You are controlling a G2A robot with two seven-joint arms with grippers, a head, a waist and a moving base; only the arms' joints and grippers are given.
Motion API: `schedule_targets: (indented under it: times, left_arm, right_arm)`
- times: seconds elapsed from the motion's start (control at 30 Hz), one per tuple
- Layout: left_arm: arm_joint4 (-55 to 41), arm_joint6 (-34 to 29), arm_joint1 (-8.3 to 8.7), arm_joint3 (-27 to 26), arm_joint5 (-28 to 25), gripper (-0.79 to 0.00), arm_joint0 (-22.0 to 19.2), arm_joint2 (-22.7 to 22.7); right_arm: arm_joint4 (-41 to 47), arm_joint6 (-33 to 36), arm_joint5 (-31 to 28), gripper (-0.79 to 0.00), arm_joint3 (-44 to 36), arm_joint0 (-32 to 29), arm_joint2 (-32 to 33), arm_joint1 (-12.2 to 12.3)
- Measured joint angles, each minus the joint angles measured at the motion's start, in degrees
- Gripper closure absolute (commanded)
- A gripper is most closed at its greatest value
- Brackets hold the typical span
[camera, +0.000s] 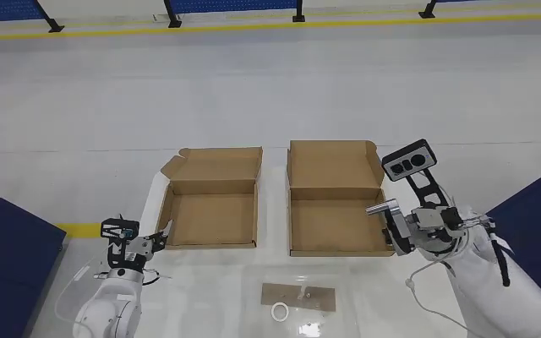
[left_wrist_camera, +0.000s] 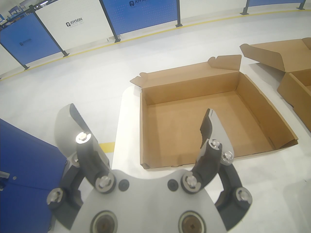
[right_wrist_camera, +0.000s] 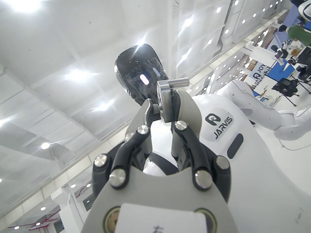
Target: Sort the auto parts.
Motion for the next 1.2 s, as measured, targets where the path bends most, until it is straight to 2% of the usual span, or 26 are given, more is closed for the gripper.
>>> schedule_targets:
  times: [0.7, 0.8, 1.07, 1.2]
  left_arm:
    - [0.00, 0.00, 0.00, 0.00, 0.00, -0.785, 0.00, 0.00]
    - [0.00, 0.00, 0.00, 0.00, 0.00, -0.785, 0.00, 0.00]
    - [0.00, 0.00, 0.00, 0.00, 0.00, -0.785, 0.00, 0.00]
    - [0.00, 0.00, 0.00, 0.00, 0.00, -0.785, 0.00, 0.00]
  right_arm:
    - [21.44, 5.24, 2.55, 0.000, -1.50, -3.88, 1.26, -5.16]
    - [19.92, 4.89, 3.05, 0.000, -1.15, -3.90, 1.89, -5.68]
    - [7.00, 1.98, 4.87, 0.000, 0.08, -4.20, 5.54, -6.10]
    - [4.24, 1.24, 5.88, 0.000, -0.26, -4.87, 6.88, -6.41]
